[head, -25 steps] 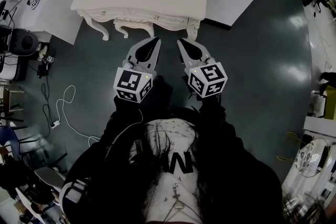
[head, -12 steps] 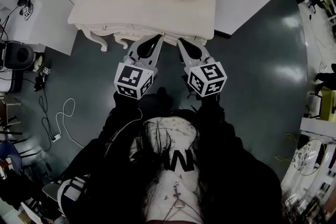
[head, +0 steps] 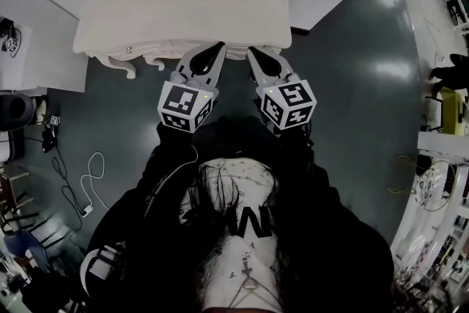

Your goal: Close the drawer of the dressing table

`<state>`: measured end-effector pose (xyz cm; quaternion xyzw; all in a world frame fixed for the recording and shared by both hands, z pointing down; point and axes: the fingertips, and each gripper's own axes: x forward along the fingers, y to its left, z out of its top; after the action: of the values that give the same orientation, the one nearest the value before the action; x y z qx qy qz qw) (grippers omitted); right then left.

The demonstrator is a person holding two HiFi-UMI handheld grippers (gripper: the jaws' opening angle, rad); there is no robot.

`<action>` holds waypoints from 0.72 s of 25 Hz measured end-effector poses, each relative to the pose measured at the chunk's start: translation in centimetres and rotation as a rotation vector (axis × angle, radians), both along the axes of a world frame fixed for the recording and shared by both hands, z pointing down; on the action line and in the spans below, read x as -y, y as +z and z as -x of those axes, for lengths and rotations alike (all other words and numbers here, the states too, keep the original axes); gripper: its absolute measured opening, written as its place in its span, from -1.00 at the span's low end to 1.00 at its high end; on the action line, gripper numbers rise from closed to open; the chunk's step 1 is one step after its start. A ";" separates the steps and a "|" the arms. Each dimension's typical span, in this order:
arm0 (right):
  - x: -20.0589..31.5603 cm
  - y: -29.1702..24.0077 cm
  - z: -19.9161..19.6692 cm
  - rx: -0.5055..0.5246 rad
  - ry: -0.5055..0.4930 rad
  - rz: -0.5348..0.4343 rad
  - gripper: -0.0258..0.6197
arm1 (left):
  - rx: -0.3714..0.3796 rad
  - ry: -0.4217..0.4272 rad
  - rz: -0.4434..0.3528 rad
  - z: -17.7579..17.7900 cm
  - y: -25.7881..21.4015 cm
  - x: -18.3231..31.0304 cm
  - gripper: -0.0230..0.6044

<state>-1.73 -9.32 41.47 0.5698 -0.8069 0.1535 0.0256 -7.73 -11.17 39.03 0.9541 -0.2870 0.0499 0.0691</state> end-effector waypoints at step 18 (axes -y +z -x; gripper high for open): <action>9.7 2.4 -2.3 0.002 -0.049 0.055 -0.90 | 0.007 -0.098 0.028 -0.7 0.9 8.8 -0.93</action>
<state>0.59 -19.02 43.90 0.5488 -0.8162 0.1753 0.0444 -7.06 -20.01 39.98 0.9377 -0.3327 0.0540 0.0838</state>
